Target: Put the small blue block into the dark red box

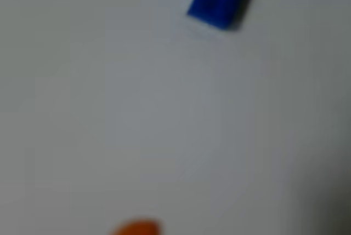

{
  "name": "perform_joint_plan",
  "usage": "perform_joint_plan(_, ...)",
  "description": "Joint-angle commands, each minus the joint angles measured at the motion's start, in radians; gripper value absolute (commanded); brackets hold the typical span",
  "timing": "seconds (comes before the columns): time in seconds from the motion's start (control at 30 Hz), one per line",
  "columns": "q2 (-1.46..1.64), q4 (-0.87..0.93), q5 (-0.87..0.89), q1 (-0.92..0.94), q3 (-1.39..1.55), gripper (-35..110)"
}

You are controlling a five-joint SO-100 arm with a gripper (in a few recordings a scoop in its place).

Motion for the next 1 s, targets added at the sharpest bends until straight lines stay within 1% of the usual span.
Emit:
perform_joint_plan(0.0,-0.344,0.061,0.146,-0.052,-0.301,28)
perform_joint_plan(0.1,-0.448,0.091,0.267,-0.055,-0.362,28)
perform_joint_plan(0.27,-0.589,0.126,0.405,-0.04,-0.442,29)
perform_joint_plan(0.4,-0.658,0.058,0.485,-0.029,-0.446,29)
perform_joint_plan(0.57,-0.739,-0.037,0.517,0.002,-0.443,29)
perform_joint_plan(0.73,-0.828,-0.067,0.531,0.011,-0.491,29)
perform_joint_plan(0.97,-0.893,-0.141,0.545,0.011,-0.483,29)
